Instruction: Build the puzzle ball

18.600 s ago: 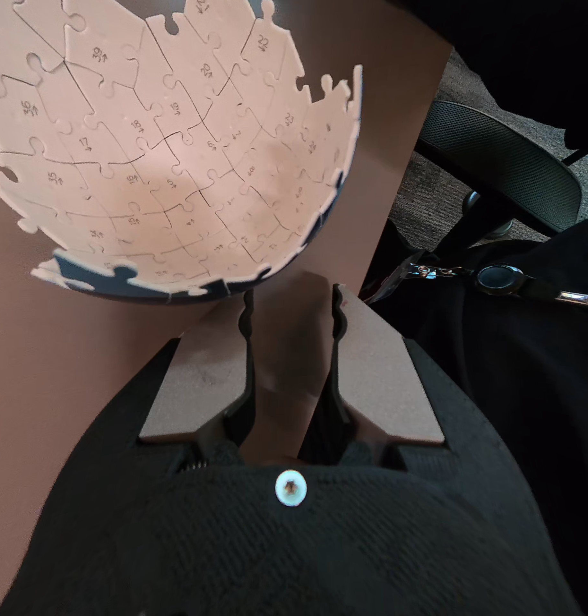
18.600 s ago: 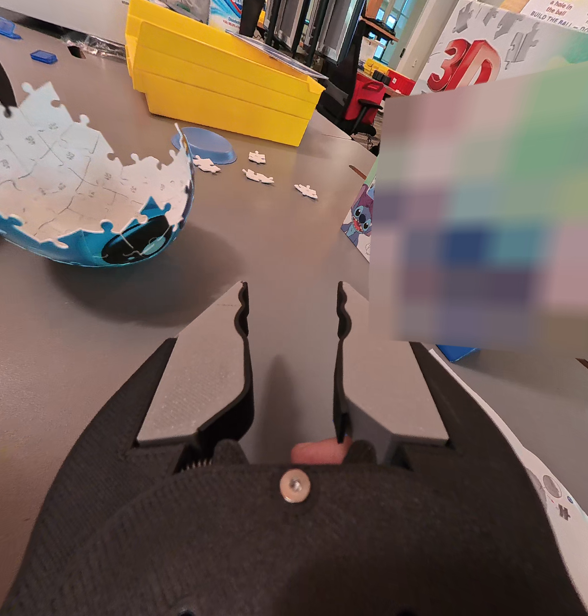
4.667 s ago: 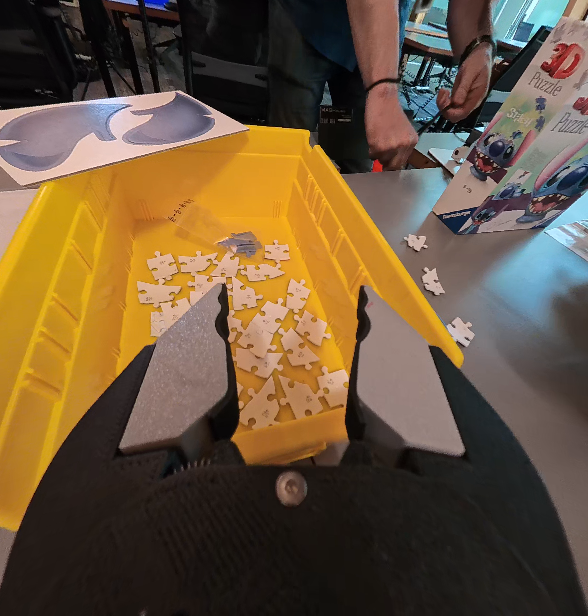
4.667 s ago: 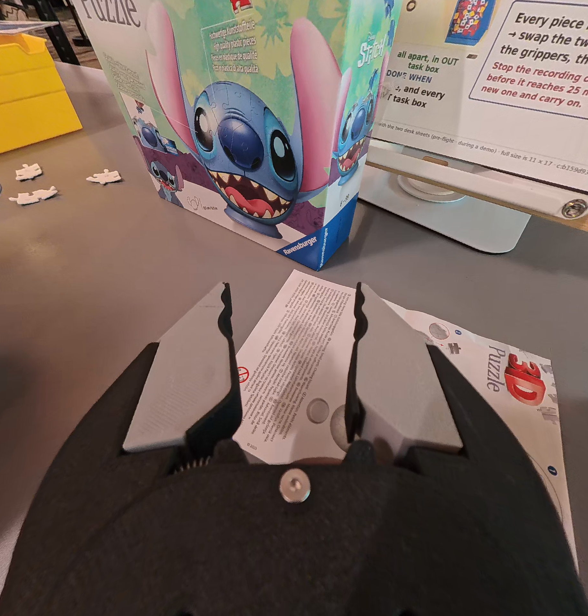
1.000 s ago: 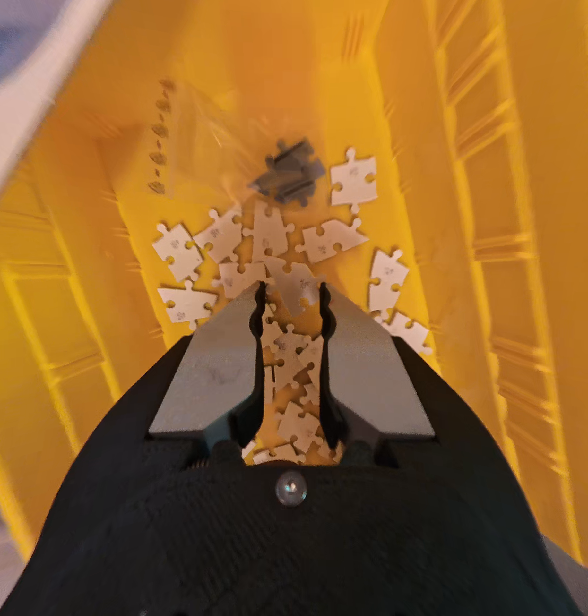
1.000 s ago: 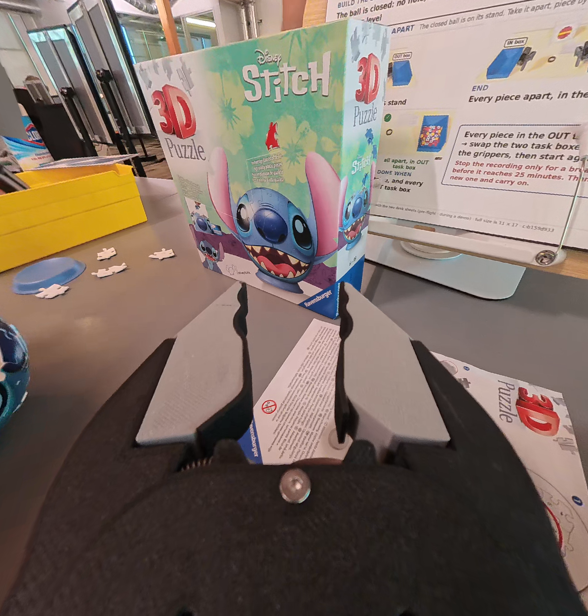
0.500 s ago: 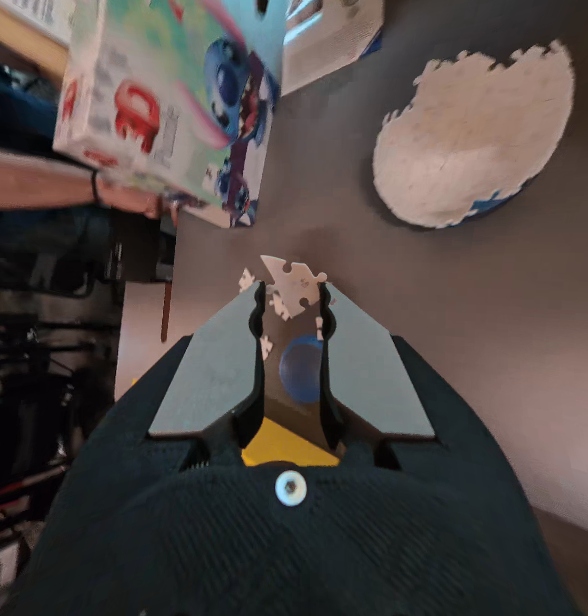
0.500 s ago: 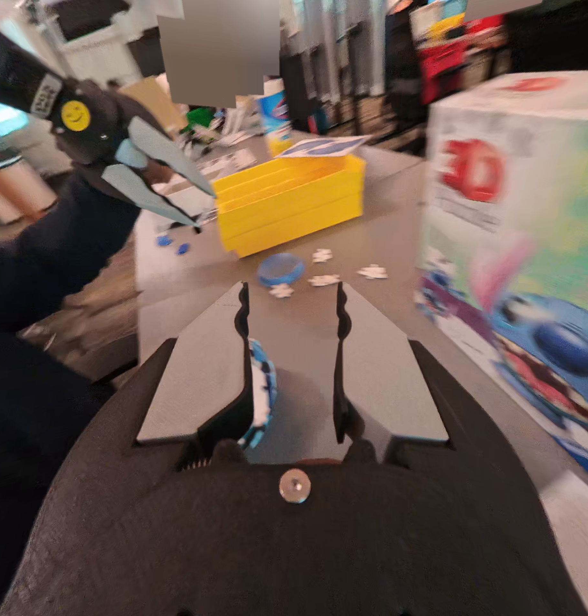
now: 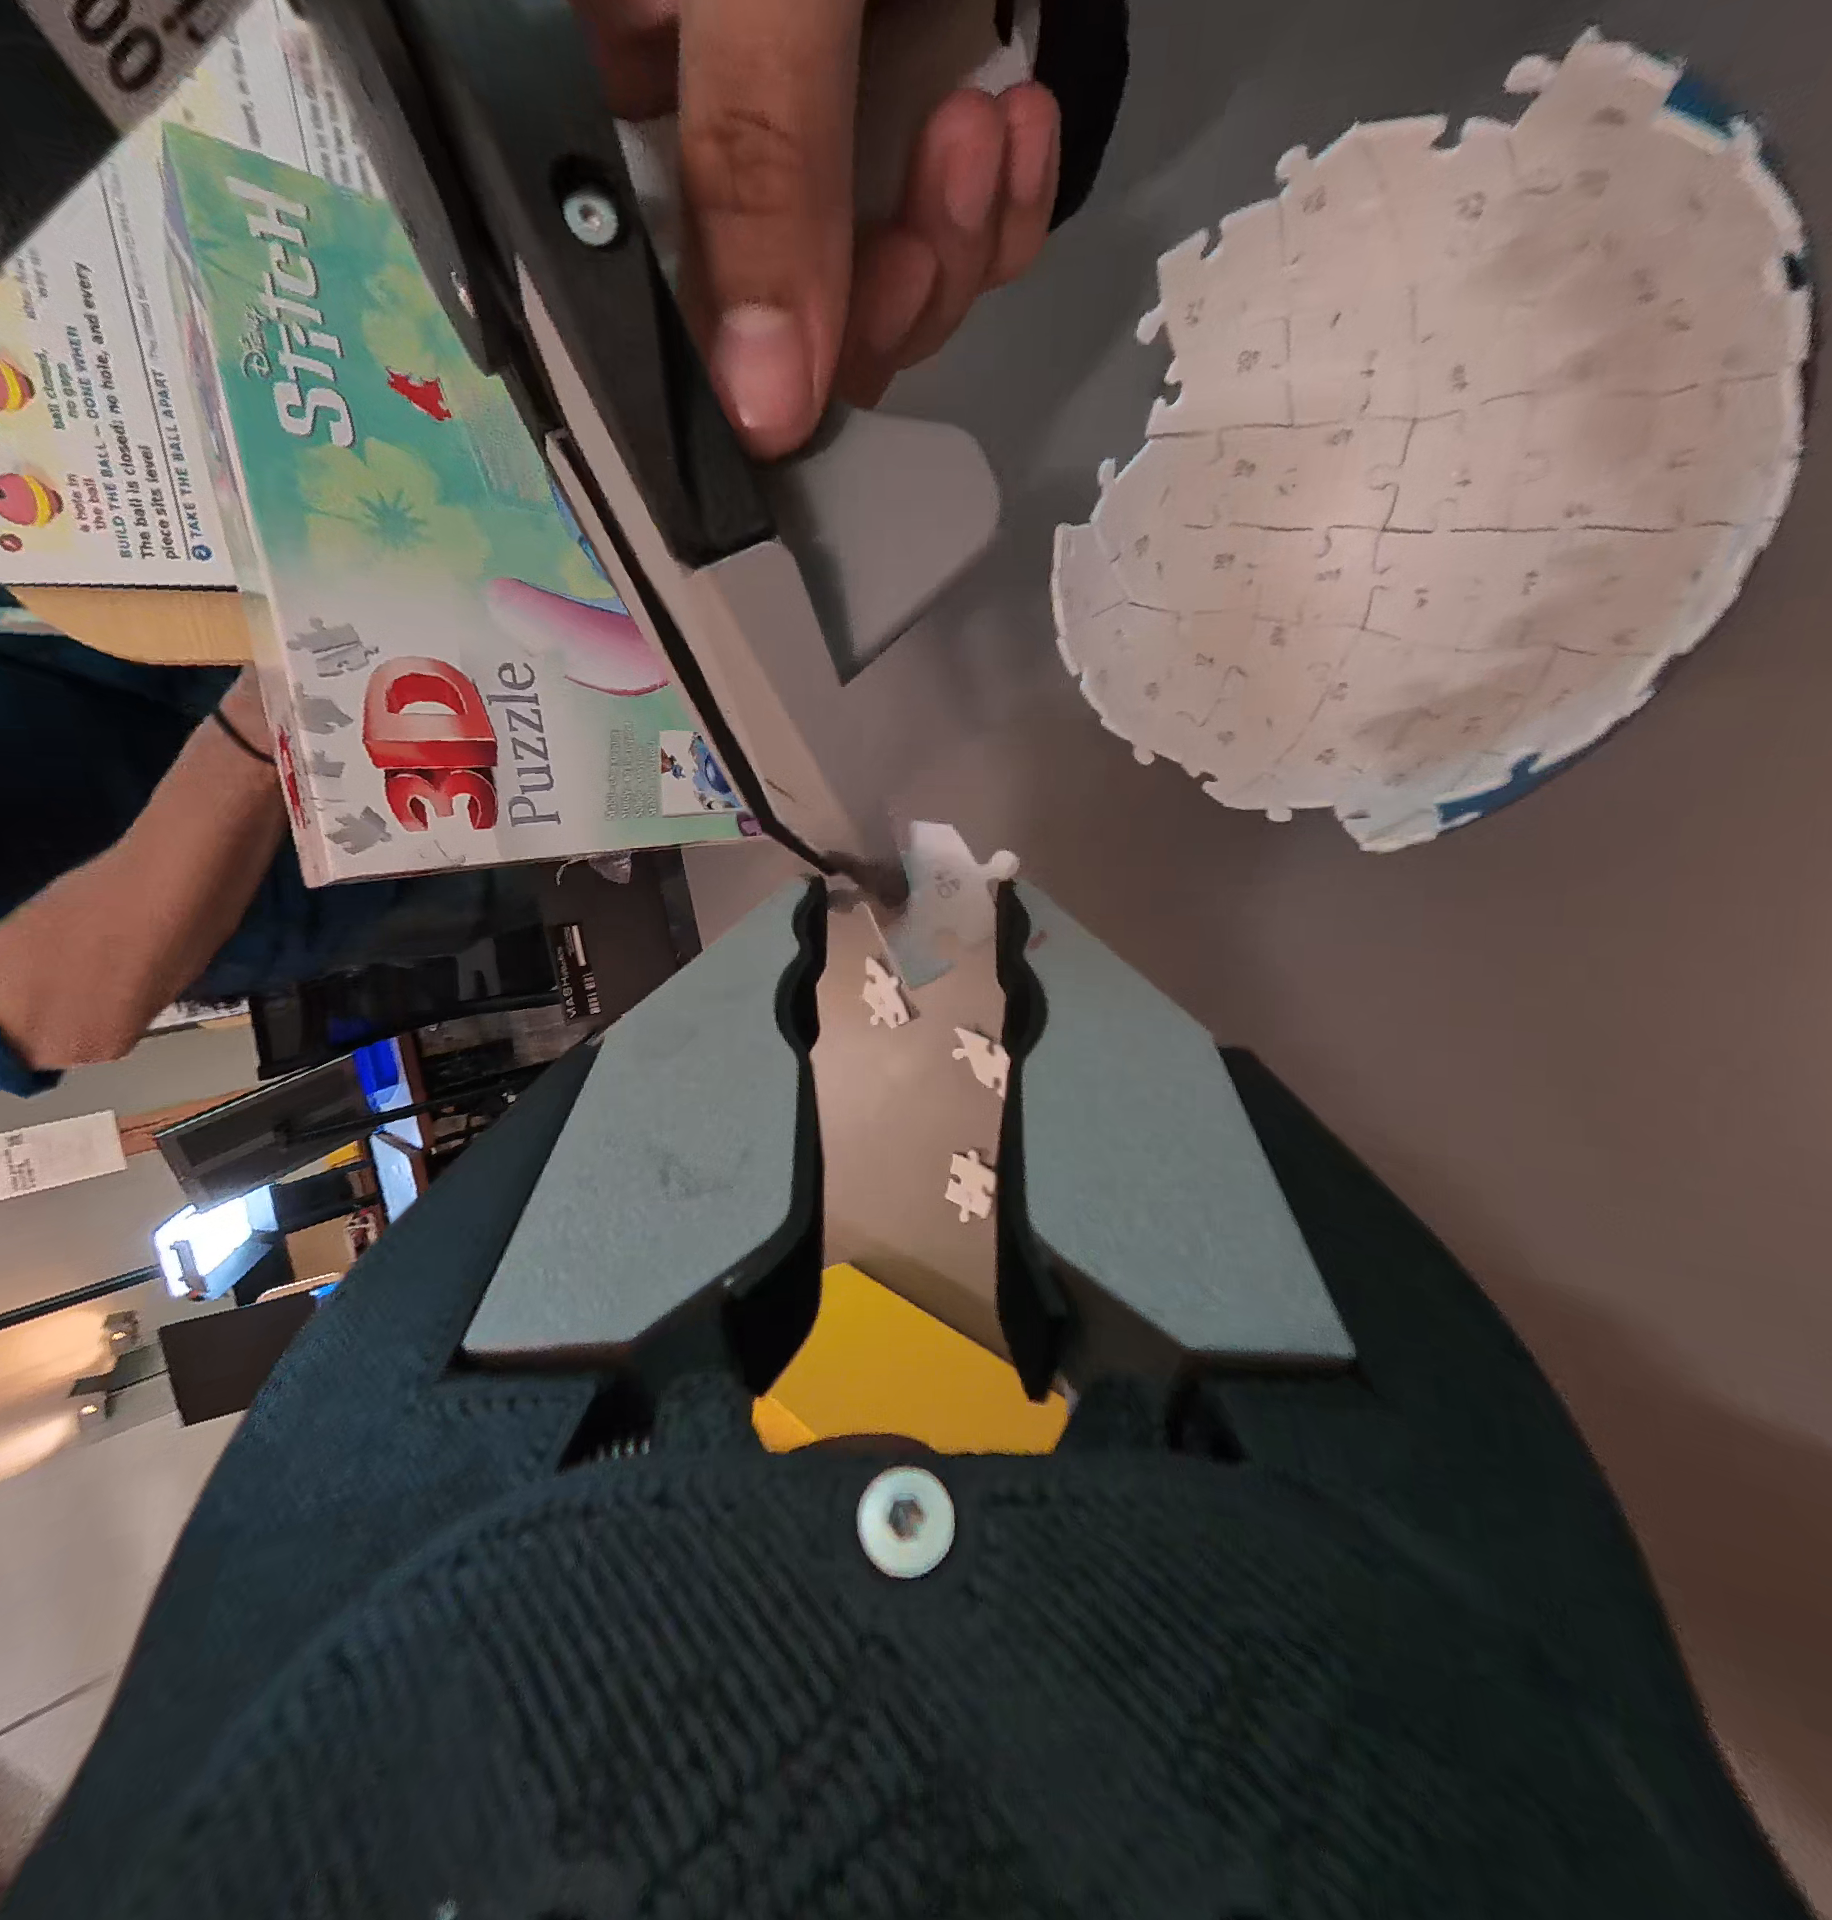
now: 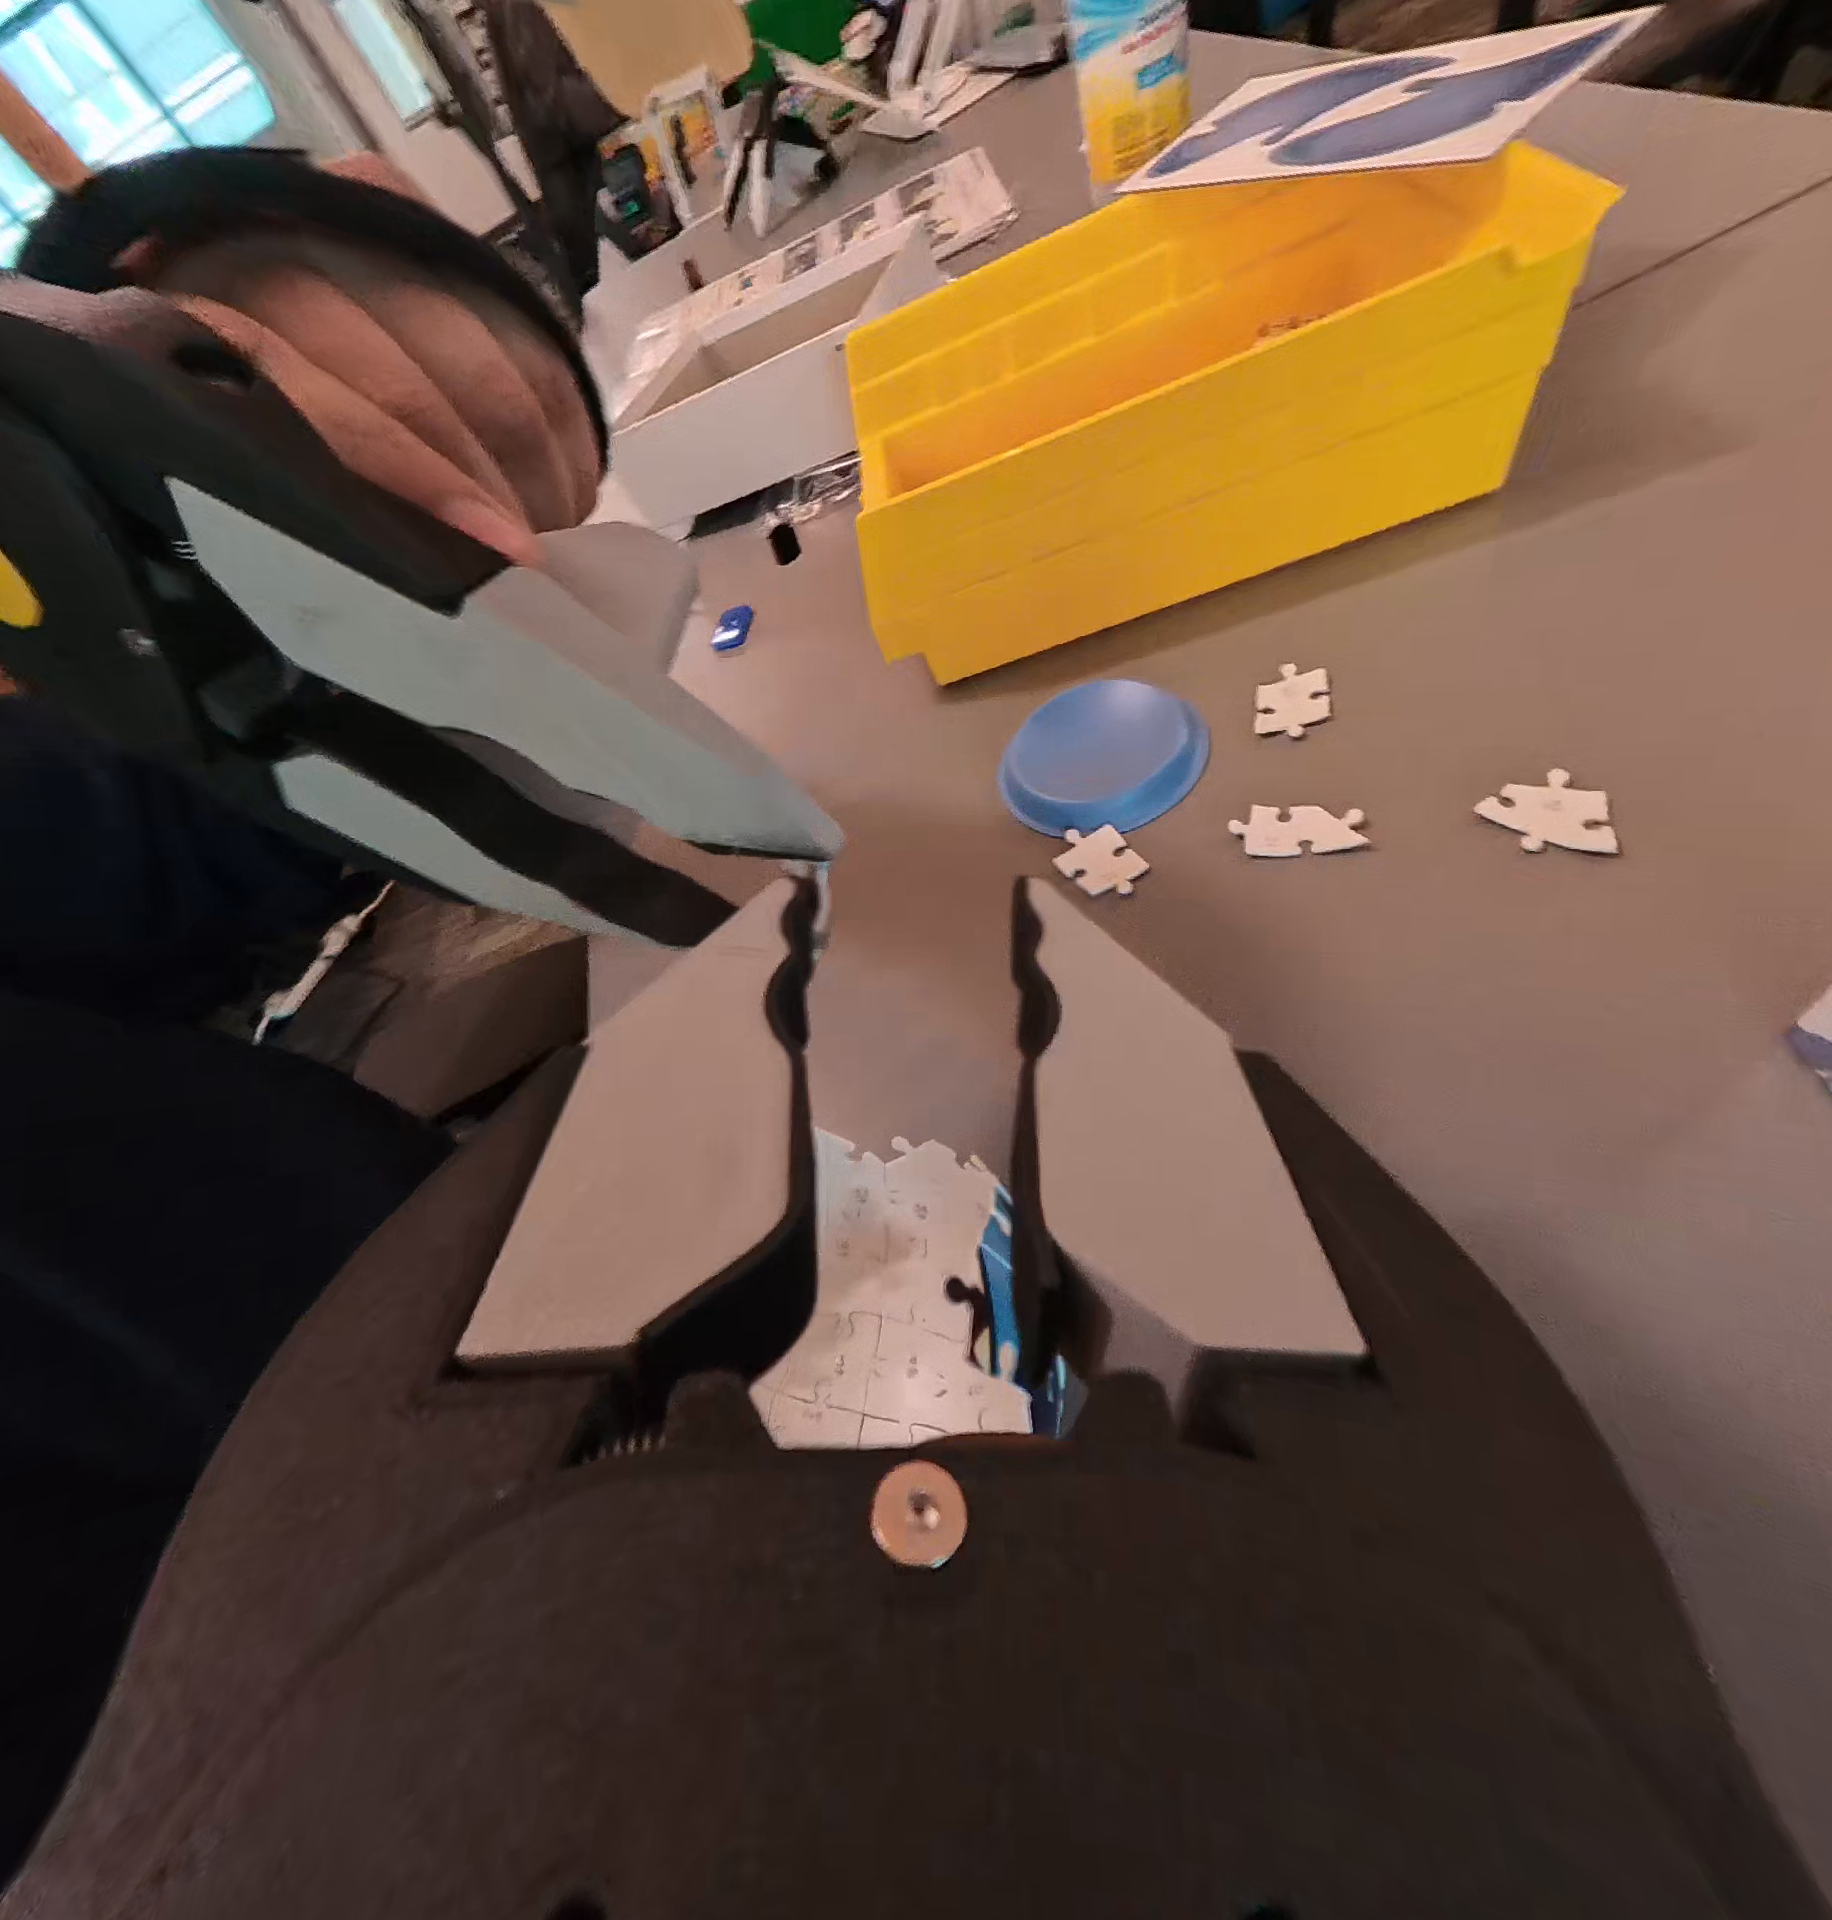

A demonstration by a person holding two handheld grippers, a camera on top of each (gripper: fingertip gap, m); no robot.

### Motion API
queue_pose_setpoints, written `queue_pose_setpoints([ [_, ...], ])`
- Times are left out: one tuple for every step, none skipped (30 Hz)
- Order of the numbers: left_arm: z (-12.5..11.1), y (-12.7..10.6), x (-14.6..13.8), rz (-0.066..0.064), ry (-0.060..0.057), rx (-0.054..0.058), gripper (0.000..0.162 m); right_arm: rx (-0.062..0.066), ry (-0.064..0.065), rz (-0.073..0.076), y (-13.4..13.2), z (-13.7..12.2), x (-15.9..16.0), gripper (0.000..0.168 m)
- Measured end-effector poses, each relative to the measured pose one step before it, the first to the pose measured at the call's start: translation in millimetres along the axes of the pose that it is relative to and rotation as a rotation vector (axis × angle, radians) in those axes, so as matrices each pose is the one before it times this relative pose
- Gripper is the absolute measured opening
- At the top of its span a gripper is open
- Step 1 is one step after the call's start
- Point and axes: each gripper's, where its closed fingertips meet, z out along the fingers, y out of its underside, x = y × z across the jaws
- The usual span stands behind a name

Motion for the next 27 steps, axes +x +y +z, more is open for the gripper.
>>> queue_pose_setpoints([
  [2.63,1.18,-0.86,0.0139,-0.0089,-0.0142,0.031,-0.0128,-0.0458,-0.0101,0.86,0.34,-5.34,0.019],
  [2.86,2.0,-0.98,0.0135,-0.0113,-0.0164,0.02,-0.0194,-0.0346,-0.0072,2.06,0.8,-4.16,0.0],
  [1.96,1.9,-2.2,0.0325,-0.0213,-0.008,0.002,-0.0257,0.0099,-0.0138,3.67,1.12,2.1,0.0],
  [2.14,1.58,1.05,0.0168,-0.0018,-0.0052,0.0,-0.0104,0.0182,-0.0234,1.98,0.52,3.04,0.0],
  [2.43,1.18,-1.4,-0.0088,-0.0099,-0.002,0.0,-0.0013,0.0125,-0.0155,1.17,0.16,2.29,0.0],
  [2.16,0.3,1.66,-0.0233,0.0163,0.0086,0.0,0.0112,0.0106,-0.0053,-0.27,-0.17,2.41,0.0],
  [2.16,0.72,0.74,-0.0322,0.0157,0.0103,0.004,0.0199,0.0114,-0.0002,-1.43,-0.72,2.85,0.0],
  [1.66,0.84,-2.19,-0.037,0.0016,0.0136,0.006,0.0235,0.0106,0.0017,-1.94,-1.65,3.41,0.0],
  [1.07,1.82,-2.52,-0.0396,0.0015,0.0131,0.009,0.0284,0.0079,0.0042,-3.02,-2.97,3.54,0.0],
  [0.08,2.54,-5.24,-0.0468,-0.0132,0.0123,0.011,0.0362,0.0092,0.0046,-4.2,-4.35,4.1,0.0],
  [-0.68,2.34,-7.72,-0.0615,-0.0234,0.0184,0.011,0.0421,0.0059,0.0017,-5.3,-5.45,3.8,0.0],
  [-0.34,2.0,-5.51,-0.0831,-0.0005,0.024,0.011,0.0427,-0.0017,-0.0016,-5.84,-5.93,2.43,0.0],
  [0.69,0.87,-1.63,-0.1022,0.0337,0.0265,0.013,0.036,-0.0037,-0.0008,-4.92,-5.85,1.59,0.0],
  [1.95,-0.45,-0.77,-0.1103,0.043,0.0317,0.016,0.0267,-0.0094,-0.0036,-3.98,-4.99,0.13,0.0],
  [3.23,-0.41,-1.82,-0.1043,0.0366,0.0264,0.018,0.0243,-0.0141,-0.0108,-3.37,-4.07,-1.55,0.0],
  [3.87,-0.2,-1.48,-0.0865,0.0355,0.0181,0.02,0.0245,-0.0045,-0.0147,-3.09,-3.09,-1.05,0.0],
  [3.72,-1.61,-0.24,-0.0691,0.0375,0.0202,0.02,0.017,0.0057,-0.0149,-1.81,-2.13,0.21,0.0],
  [3.15,-3.52,0.97,-0.0581,0.0386,0.0275,0.02,0.0117,0.0058,-0.0164,-0.58,-1.53,0.09,0.0],
  [2.75,-4.88,5.05,-0.0514,0.06,0.0336,0.02,0.0151,0.01,-0.0163,-0.75,-1.2,0.79,0.0],
  [2.68,-3.9,8.43,-0.0461,0.0784,0.0234,0.02,0.0171,0.0124,-0.0121,-1.09,-1.31,1.42,0.0],
  [2.88,-2.65,6.31,-0.0363,0.0605,0.0137,0.022,0.0159,0.0051,-0.0069,-1.04,-1.01,0.72,0.0],
  [2.97,-0.89,3.18,-0.0246,0.0344,0.0063,0.022,0.0145,-0.0015,-0.0033,-1.15,-0.8,-0.27,0.0],
  [2.68,0.24,0.25,-0.0142,0.0098,0.0004,0.02,0.0117,-0.0026,-0.0039,-0.69,-0.47,-0.4,0.0],
  [2.14,0.25,0.23,-0.0064,0.0056,0.0033,0.018,0.0041,0.0034,-0.0059,0.56,-0.03,0.33,0.0],
  [1.34,-0.89,1.32,-0.0028,0.0114,0.0099,0.014,-0.003,0.004,-0.0056,1.81,0.2,0.48,0.0],
  [0.77,-1.21,0.09,-0.0065,0.0026,0.0119,0.012,0.0028,0.0014,-0.0028,0.78,-0.13,0.16,0.0],
  [0.16,-0.77,-1.72,-0.0055,-0.0069,0.0085,0.007,0.0114,-0.0016,0.0,-0.73,-0.95,-0.17,0.0],
])
